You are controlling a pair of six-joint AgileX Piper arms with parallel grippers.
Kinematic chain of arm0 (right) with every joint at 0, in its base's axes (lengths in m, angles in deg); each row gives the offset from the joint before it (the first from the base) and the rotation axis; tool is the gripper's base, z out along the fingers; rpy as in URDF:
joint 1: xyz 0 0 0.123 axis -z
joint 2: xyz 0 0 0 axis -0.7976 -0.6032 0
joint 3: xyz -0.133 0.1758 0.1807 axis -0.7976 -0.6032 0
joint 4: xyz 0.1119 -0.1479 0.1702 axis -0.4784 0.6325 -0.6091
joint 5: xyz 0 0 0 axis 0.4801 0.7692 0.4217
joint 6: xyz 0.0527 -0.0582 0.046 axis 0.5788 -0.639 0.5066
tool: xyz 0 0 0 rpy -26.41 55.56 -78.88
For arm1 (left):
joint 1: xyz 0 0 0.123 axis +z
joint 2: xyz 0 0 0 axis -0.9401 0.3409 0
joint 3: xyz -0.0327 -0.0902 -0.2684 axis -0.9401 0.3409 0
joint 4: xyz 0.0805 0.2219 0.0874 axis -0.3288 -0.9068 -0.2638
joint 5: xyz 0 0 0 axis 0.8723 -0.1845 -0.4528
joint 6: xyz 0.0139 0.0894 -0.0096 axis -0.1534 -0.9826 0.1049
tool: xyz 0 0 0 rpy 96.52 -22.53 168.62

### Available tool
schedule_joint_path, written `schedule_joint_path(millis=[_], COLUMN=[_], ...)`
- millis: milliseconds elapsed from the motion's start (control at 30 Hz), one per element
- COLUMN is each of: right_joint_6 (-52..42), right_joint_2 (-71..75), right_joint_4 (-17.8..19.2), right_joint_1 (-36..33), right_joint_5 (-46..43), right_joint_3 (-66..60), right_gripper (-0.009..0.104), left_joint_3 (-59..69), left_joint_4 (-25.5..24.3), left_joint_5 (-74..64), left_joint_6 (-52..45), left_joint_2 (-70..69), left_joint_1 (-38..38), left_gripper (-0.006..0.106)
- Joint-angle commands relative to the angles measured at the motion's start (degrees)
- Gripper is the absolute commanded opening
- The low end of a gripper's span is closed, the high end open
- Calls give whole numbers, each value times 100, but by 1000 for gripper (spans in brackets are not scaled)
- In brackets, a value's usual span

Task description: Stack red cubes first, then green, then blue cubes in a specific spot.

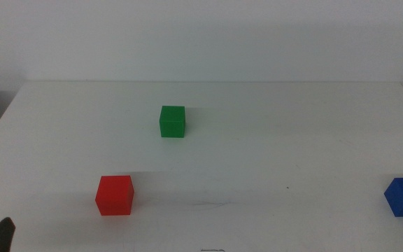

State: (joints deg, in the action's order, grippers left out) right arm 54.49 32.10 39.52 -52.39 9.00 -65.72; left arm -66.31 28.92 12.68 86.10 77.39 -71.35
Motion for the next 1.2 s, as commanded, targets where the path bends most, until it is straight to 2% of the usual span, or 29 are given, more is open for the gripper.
schedule_joint_path(millis=[0, 233, 600, 833, 1033, 1167], right_joint_6=[-53, -53, -53, -53, -53, -53], right_joint_2=[-31, -31, -31, -31, -31, -31], right_joint_4=[88, 88, 88, 88, 88, 88], right_joint_1=[30, 30, 30, 30, 30, 30], right_joint_5=[-448, -448, -448, -448, -448, -448], right_joint_3=[102, 102, 102, 102, 102, 102], right_gripper=[66, 66, 66, 66, 66, 66], left_joint_3=[-382, -2235, -5260, -6191, -6415, -6426], left_joint_4=[48, 48, 20, 27, 523, 1026], left_joint_5=[387, -982, -4418, -5175, -5525, -5694], left_joint_6=[87, 87, 87, 438, 386, 476], left_joint_2=[202, 1952, 4332, 5658, 6577, 7236], left_joint_1=[-25, -32, -32, -32, -32, -32], left_gripper=[94, 94, 94, 94, 94, 94])
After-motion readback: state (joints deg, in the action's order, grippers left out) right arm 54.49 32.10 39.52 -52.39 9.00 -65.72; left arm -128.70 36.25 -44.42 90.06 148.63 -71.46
